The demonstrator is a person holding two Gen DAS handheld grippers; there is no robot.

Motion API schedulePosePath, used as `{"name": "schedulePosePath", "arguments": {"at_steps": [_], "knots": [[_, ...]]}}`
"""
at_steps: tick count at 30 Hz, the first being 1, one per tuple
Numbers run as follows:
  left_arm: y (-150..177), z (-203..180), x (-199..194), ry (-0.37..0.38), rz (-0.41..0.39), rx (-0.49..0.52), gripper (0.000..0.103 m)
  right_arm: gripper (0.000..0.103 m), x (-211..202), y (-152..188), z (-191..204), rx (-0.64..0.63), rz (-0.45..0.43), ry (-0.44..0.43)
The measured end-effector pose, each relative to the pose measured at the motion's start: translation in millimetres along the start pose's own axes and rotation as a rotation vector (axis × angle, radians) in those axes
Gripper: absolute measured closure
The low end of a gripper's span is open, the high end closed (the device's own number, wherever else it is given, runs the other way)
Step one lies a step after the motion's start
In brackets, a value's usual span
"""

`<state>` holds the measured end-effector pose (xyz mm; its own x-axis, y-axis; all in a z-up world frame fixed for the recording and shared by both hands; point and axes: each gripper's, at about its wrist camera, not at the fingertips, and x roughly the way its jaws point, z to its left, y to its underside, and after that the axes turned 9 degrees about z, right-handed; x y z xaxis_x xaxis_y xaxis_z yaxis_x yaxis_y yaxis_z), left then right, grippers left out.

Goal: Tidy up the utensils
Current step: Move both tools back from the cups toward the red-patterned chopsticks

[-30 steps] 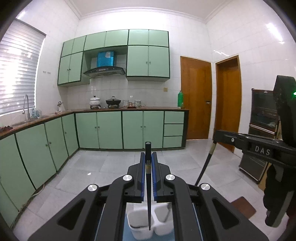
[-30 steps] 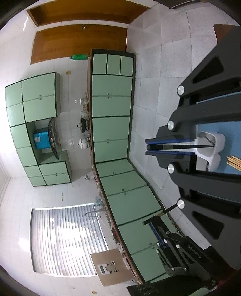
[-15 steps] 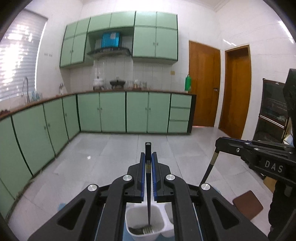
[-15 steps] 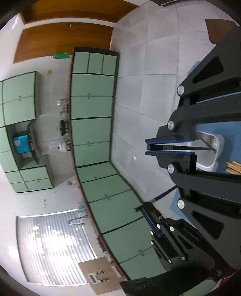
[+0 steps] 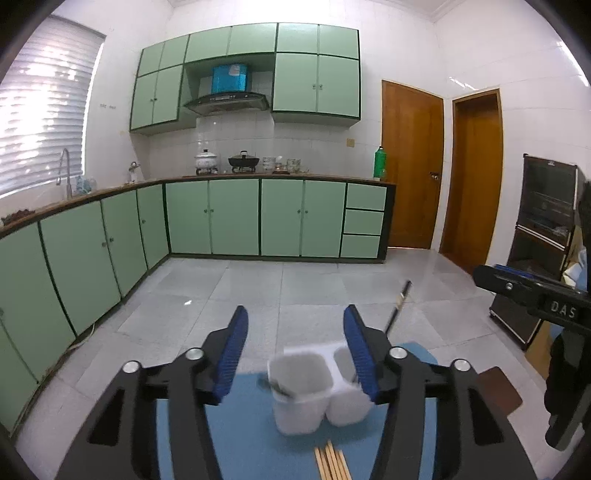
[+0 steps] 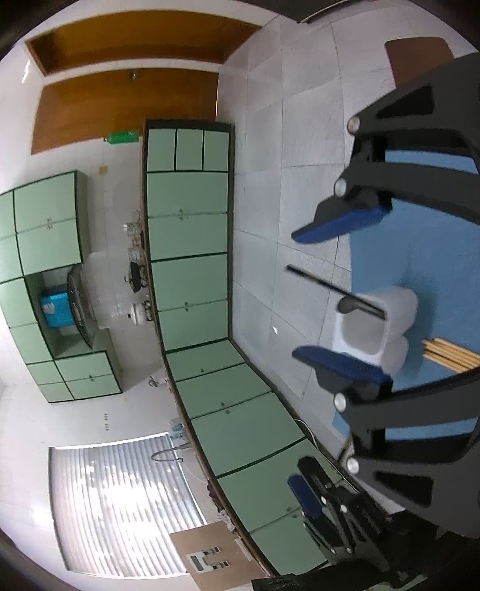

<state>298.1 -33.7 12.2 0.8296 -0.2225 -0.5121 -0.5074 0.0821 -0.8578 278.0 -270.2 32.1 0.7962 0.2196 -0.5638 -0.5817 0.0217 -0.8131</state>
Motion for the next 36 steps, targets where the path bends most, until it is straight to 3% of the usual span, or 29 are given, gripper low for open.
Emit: {"name": "schedulePosePath", "arguments": {"at_steps": [2,8,15,19,27,36], "knots": [[16.4,2.2,-11.8,-0.005,0.011,-0.018,0.041,0.031,-15.5,25.1,1.5,-0.009,-0.002,0.020],[85.6,8.2,-33.4,-0.046,0.103,-0.058,0.033,0.020,-35.2,98.0,2.3,0.025,0.059,0.034],[175.7,12.9,-31.1,-0.083,0.311,-0.078,0.029,0.018,-32.8,179.3,25.1,0.047,0.178,0.071],[214.3,15.2,-28.1,-0.096,0.409,-0.089,0.029,0.018,-25.0,216.5,44.0,0.043,0.267,0.051],[244.8,14.2,-30.5,-0.117,0.500,-0.068,0.029,0.018,-14.8,258.4,82.0,0.029,0.389,0.011],[258.6,27.8,-40.1,-0.155,0.536,-0.080,0.028,0.029,-7.6,276.5,105.6,-0.036,0.454,0.013]]}}
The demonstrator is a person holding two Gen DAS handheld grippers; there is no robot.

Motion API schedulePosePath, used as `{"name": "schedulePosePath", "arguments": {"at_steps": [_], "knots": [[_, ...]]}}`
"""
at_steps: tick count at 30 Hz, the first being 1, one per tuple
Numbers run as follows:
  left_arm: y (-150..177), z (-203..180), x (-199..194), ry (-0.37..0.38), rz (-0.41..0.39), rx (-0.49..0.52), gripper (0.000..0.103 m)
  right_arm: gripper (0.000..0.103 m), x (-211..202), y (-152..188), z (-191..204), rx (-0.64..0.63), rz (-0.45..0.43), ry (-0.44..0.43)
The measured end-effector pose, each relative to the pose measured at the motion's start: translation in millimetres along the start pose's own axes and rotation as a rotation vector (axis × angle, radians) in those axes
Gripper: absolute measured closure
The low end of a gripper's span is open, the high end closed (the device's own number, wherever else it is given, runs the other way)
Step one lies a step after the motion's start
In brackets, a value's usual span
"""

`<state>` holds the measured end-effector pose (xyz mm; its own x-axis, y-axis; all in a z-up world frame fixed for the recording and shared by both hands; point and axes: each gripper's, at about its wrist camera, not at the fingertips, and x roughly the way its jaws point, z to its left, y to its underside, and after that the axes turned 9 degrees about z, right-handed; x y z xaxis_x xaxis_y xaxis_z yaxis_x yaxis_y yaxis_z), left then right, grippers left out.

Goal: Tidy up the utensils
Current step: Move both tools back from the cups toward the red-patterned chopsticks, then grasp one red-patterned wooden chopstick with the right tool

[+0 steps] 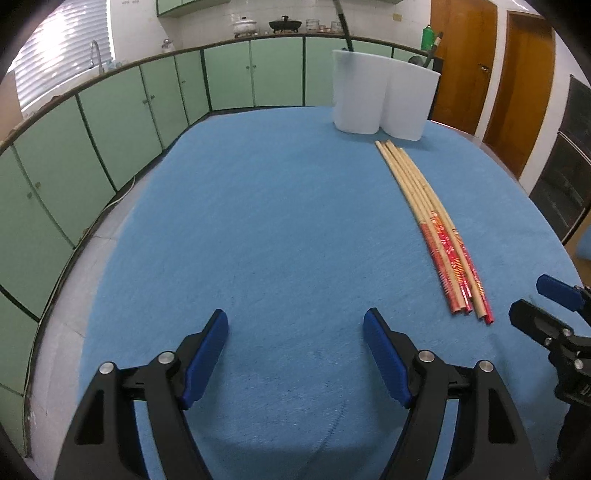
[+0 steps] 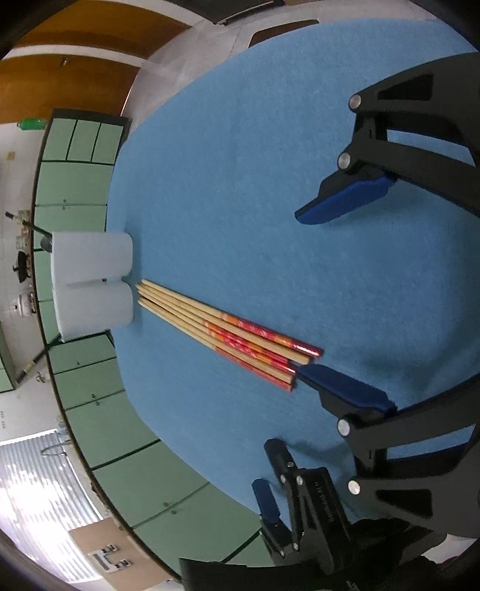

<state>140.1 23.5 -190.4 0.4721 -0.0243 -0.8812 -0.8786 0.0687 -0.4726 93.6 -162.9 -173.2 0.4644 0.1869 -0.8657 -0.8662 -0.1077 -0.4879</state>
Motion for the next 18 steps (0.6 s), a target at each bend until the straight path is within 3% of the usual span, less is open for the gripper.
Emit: {"name": "schedulePosePath", "arguments": {"at_steps": [10,15,18], "knots": [[-2.4,0.9,0.4,0.001,-0.017,-0.021,0.027,0.040,12.6,-0.8,7.5,-0.060,0.024,0.080],[-1.9,0.4,2.5,-0.004,-0.021,-0.015,0.026,0.042,9.3,-2.0,-11.1,-0.008,0.015,0.130],[-1.2,2.1,2.4,-0.004,-0.023,-0.019,0.026,0.042,5.4,-1.5,-23.6,0.027,0.004,0.117]]}}
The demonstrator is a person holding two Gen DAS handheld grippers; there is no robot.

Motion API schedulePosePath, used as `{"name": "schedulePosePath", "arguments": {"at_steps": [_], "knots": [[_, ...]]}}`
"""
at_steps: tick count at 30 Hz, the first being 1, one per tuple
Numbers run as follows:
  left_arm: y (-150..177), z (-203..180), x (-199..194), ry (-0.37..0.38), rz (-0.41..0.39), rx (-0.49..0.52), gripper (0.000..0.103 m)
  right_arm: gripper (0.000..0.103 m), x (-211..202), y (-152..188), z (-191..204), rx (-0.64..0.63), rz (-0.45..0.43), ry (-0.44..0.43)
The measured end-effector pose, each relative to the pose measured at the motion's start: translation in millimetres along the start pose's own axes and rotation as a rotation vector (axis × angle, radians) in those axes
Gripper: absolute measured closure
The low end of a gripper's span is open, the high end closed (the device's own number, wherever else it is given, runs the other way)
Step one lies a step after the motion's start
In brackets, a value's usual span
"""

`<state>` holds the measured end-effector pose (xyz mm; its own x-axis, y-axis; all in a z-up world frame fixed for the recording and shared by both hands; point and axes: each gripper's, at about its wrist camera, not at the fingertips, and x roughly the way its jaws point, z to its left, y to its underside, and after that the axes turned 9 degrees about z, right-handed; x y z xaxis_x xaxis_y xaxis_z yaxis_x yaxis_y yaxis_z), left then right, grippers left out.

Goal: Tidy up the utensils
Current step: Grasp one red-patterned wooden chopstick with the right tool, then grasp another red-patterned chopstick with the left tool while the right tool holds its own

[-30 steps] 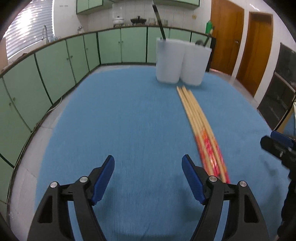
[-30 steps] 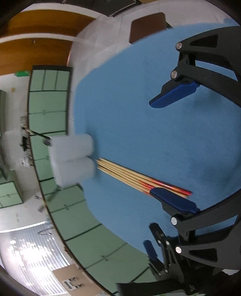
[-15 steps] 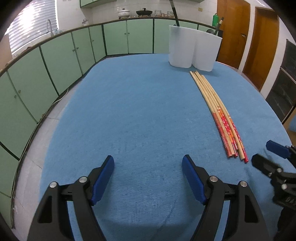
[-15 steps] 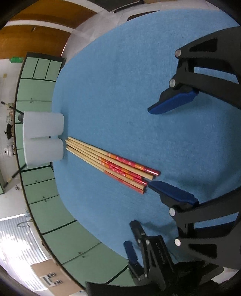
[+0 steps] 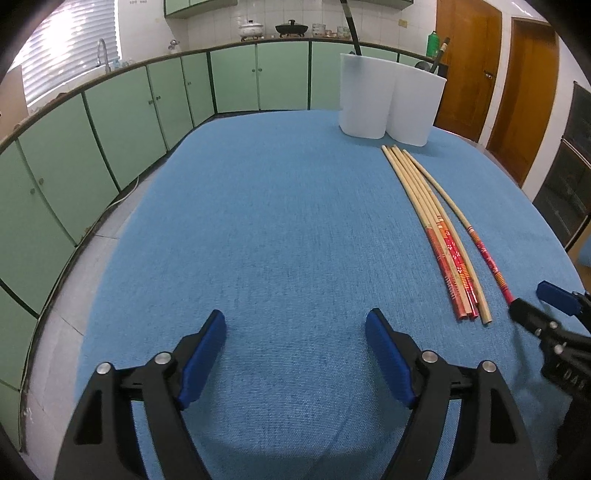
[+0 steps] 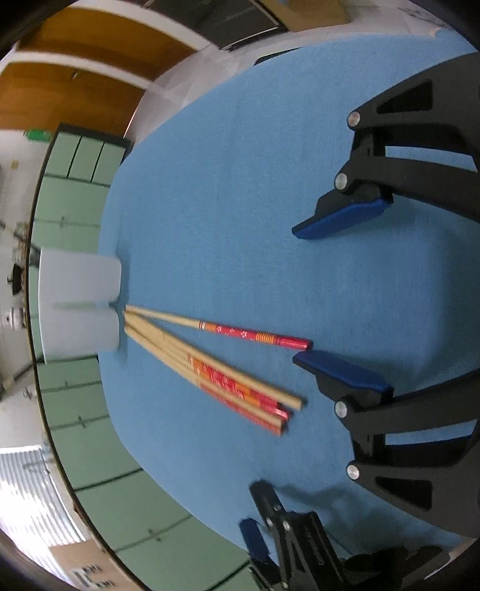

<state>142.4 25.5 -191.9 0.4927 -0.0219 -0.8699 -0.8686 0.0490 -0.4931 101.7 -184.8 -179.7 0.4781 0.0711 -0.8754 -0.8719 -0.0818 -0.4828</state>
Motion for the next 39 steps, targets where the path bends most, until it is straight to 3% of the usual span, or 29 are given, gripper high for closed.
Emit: {"name": "schedulePosePath", "arguments": {"at_steps": [6,9,11,15,26,32,39], "knots": [[1.1,0.2,-0.3,-0.006,-0.003,-0.005,0.026,0.046,-2.9,6.2,4.5,-0.011,-0.016,-0.080],[1.3,0.8,-0.2,-0.004,-0.004,-0.007,0.026,0.060,0.3,5.0,10.9,-0.029,-0.002,-0.066],[1.2,0.7,-0.1,-0.006,-0.004,-0.006,0.026,0.077,0.5,2.2,14.8,-0.027,-0.004,-0.068],[0.2,-2.1,-0.2,0.006,-0.002,-0.006,0.025,0.098,2.0,-0.1,14.2,-0.029,0.000,-0.076],[-2.8,-48.4,-8.5,0.117,-0.030,0.102,0.025,0.098,2.8,-0.8,-17.0,0.034,-0.008,-0.042],[-5.3,-65.0,1.2,0.104,-0.006,0.134,0.024,0.098,3.6,0.1,-21.2,0.043,-0.009,-0.052],[-7.0,-52.8,4.5,0.084,-0.001,0.086,0.024,0.098,4.3,-0.5,-26.0,0.048,-0.008,-0.064]]}}
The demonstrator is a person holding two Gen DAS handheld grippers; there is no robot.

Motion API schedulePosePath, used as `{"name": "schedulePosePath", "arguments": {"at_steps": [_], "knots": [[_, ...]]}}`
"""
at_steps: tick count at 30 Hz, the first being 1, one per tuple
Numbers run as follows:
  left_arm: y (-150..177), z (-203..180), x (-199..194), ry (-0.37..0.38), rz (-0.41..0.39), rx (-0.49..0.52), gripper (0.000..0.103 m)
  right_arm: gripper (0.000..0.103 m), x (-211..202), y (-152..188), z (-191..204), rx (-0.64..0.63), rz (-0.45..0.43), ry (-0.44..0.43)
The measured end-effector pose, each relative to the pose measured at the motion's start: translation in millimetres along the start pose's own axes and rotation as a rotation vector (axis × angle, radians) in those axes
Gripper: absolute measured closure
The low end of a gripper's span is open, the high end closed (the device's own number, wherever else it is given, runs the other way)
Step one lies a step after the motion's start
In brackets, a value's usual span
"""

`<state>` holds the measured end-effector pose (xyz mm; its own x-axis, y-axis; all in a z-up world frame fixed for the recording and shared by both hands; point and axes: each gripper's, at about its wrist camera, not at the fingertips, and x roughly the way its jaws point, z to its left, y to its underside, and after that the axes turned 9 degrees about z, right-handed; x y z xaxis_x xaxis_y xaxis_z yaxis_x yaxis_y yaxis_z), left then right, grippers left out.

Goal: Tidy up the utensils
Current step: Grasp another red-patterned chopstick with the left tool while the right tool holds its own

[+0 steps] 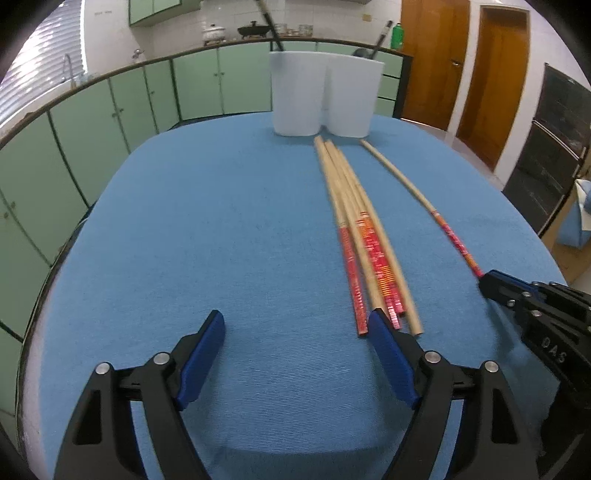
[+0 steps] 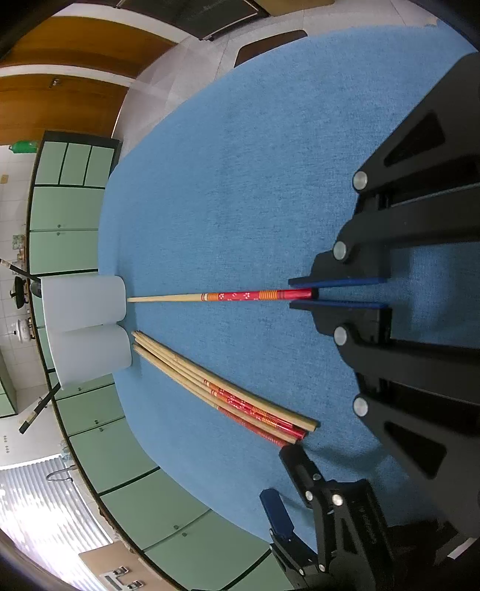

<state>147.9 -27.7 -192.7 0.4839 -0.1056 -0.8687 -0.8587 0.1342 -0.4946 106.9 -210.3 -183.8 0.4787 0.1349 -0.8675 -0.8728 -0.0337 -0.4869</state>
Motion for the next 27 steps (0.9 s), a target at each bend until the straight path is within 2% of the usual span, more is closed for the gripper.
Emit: {"name": "schedulePosePath", "arguments": {"at_steps": [5,11,14,19,23,25,27], "knots": [[2.1,8.8,-1.4,-0.013,0.000,-0.026,0.024,0.097,-0.5,0.6,0.3,-0.003,0.001,0.002],[0.1,-2.2,-0.2,-0.022,0.004,0.002,0.024,0.096,-1.1,0.5,0.8,-0.013,0.004,0.002],[-2.0,-3.5,-0.5,-0.020,0.005,0.007,0.028,0.096,-1.1,0.3,0.8,-0.023,0.006,0.000],[-2.7,-7.0,-0.7,-0.015,-0.002,0.017,0.045,0.096,-0.6,0.8,2.1,-0.038,0.007,0.002],[-2.7,-10.1,-1.6,0.021,-0.008,0.014,0.073,0.096,0.1,1.0,1.0,-0.031,0.007,-0.011],[-2.4,-13.8,-1.4,0.029,-0.010,0.018,0.080,0.096,0.2,0.4,0.7,-0.030,0.008,-0.013],[-2.4,-16.4,-1.3,0.037,-0.012,0.019,0.091,0.096,0.1,0.3,0.6,-0.029,0.008,-0.016]]}}
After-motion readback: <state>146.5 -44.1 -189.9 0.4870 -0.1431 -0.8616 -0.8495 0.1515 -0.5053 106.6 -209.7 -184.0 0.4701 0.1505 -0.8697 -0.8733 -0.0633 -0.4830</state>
